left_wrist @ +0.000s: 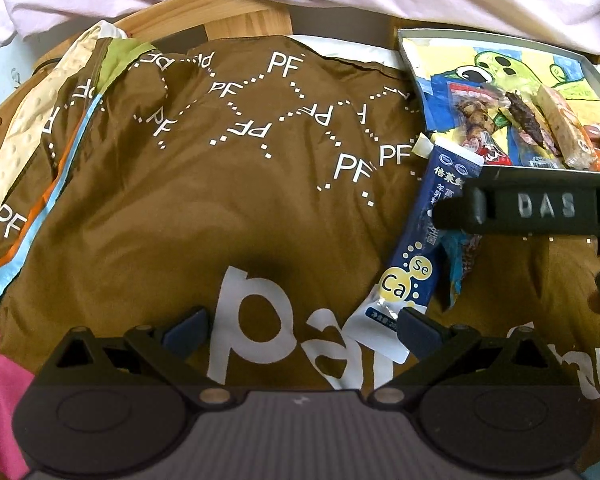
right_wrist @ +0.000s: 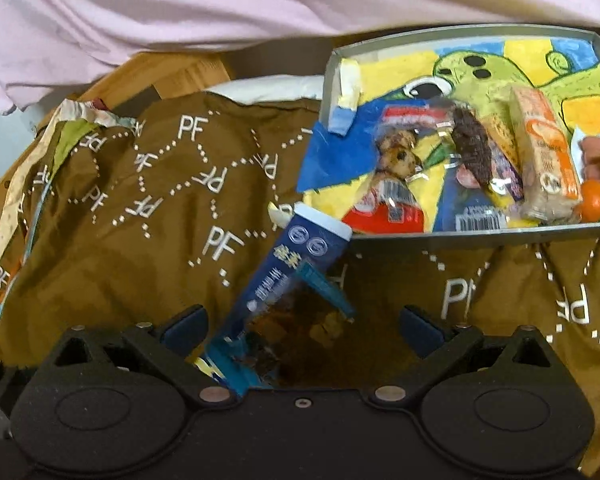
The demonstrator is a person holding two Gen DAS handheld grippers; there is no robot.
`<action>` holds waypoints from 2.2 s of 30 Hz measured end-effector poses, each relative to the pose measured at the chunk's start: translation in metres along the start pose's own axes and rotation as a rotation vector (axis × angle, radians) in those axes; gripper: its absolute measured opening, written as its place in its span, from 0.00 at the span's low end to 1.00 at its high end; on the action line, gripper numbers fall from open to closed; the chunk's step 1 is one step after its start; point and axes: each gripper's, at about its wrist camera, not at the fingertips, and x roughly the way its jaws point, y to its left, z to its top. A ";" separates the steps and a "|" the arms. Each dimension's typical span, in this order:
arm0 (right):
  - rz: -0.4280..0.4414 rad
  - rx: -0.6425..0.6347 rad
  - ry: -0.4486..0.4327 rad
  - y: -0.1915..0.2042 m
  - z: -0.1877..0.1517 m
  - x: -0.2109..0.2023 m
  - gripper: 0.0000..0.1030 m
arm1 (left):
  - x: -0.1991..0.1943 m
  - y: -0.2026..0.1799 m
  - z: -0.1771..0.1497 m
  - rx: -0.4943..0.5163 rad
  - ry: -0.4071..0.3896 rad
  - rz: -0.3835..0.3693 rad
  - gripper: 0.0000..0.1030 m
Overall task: Organize snacks
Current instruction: 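Grasp the blue milk-stick pack with the left tool while the right tool grasps the blue-ribbon snack pack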
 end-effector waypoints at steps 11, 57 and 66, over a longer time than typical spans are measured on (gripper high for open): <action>0.092 0.011 0.017 -0.045 -0.033 -0.015 0.80 | 0.001 0.006 0.006 -0.019 -0.025 -0.026 1.00; 0.029 -0.484 -0.080 -0.007 -0.070 -0.007 0.51 | 0.045 -0.035 0.031 0.179 -0.055 -0.318 0.43; -0.015 -0.471 -0.112 -0.013 -0.082 -0.036 0.48 | 0.035 -0.042 0.021 0.183 -0.045 -0.324 0.36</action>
